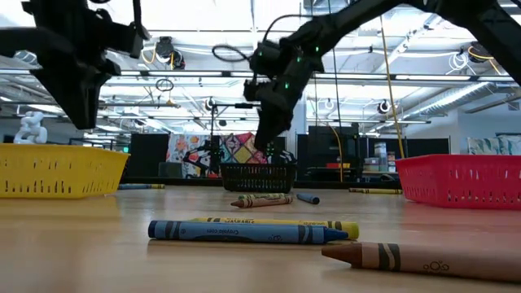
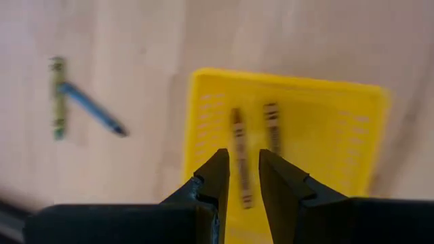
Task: Sort crayons
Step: Put the blue crayon into the black bin
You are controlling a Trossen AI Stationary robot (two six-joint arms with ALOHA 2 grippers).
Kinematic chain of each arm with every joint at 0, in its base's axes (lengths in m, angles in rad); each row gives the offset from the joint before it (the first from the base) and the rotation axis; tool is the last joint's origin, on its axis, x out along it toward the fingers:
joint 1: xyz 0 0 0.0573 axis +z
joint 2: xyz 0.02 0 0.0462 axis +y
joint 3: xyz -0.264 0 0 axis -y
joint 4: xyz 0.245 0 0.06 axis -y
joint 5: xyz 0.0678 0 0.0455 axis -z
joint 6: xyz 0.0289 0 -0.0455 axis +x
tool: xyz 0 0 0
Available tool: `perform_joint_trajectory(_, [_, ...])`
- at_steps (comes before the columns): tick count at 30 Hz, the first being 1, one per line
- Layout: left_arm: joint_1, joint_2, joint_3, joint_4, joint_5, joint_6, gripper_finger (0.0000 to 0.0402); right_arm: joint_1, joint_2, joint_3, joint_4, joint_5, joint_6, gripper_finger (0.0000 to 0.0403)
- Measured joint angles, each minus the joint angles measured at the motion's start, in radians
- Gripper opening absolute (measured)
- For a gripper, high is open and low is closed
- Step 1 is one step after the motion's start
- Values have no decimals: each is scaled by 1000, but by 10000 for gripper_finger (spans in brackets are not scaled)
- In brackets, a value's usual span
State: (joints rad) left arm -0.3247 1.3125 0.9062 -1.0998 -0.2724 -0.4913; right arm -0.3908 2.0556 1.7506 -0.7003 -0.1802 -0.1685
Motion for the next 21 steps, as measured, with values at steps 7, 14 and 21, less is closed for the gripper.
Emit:
perform_joint_trajectory(7, [129, 0, 0, -74, -61, 24, 75, 48, -39, 120, -141, 62, 52, 89])
perform_joint_trajectory(14, [286, 0, 0, -69, -118, 136, 75, 112, -43, 278, -397, 204, 60, 89])
perform_joint_trajectory(21, [449, 0, 0, -54, -152, 240, 75, 171, -43, 389, -605, 280, 176, 89])
